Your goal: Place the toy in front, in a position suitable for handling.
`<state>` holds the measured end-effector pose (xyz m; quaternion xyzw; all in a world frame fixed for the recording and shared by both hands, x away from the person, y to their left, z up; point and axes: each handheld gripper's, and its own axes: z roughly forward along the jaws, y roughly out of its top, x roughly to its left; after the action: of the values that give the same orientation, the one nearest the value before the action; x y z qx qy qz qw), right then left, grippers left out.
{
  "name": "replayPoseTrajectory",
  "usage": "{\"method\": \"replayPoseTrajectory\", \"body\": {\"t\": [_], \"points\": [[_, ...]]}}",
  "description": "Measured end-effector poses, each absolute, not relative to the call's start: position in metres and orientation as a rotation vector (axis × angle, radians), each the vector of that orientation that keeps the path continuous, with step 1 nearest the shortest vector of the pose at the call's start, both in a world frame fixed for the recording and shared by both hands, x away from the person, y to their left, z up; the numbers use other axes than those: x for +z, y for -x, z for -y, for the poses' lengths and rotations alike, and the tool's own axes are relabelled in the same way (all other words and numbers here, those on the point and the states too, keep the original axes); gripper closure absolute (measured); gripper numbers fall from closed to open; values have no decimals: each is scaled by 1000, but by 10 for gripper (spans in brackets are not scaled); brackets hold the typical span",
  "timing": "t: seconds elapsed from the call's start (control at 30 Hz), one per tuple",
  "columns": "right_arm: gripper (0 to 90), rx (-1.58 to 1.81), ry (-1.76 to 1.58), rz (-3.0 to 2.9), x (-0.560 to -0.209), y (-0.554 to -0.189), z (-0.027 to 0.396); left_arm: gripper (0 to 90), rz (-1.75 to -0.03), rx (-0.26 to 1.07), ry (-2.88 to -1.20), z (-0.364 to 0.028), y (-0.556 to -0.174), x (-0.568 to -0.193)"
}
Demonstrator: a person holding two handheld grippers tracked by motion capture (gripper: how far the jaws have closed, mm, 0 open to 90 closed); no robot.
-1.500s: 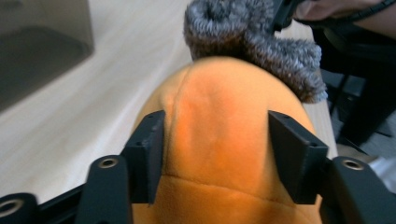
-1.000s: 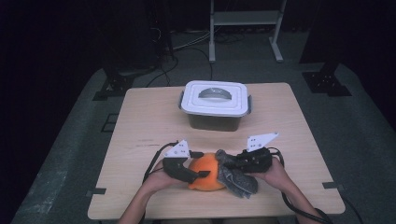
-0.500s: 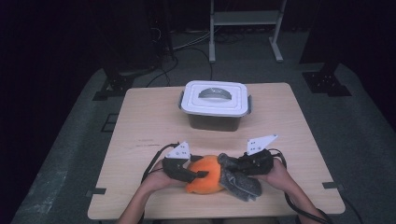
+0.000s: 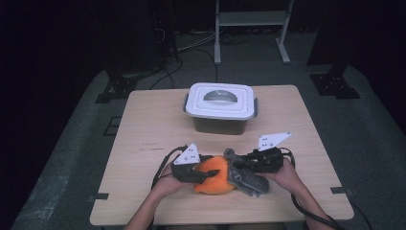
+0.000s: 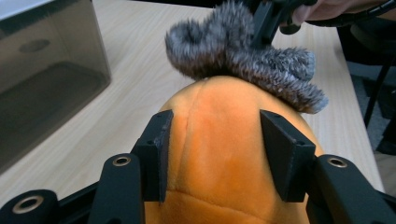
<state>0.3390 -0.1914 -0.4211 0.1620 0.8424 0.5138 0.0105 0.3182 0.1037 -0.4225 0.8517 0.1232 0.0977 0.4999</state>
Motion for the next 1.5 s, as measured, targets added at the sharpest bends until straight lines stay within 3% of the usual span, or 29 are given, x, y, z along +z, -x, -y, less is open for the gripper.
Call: {"method": "replayPoseTrajectory", "body": {"t": [0.1,0.23,0.37,0.43,0.6,0.7,0.87,1.3,1.5], "points": [[756,1597,-506,-2653,-424,-338,190,427,-306,174,-2071,-108,-318,-422],[757,1582,-435,-2706,-429,-332,181,221,-331,111,-2080,-108,-319,-419],[758,1582,-367,-2725,-427,-326,175,104,-347,94,-2130,-103,-321,-423],[758,1574,-352,-2724,-427,-324,174,114,-344,82,-2141,-102,-321,-427],[762,1601,-375,-2632,-418,-326,178,401,-287,207,-2108,-101,-315,-423],[762,1627,-383,-2594,-412,-327,180,458,-253,312,-2063,-97,-311,-419],[763,1663,-455,-2560,-414,-333,188,455,-264,342,-2032,-102,-314,-422],[763,1387,-575,-2733,-450,-341,192,373,-255,162,-2063,-128,-323,-435],[763,1564,-516,-2632,-429,-337,191,361,-213,155,-2077,-122,-319,-433]]}}
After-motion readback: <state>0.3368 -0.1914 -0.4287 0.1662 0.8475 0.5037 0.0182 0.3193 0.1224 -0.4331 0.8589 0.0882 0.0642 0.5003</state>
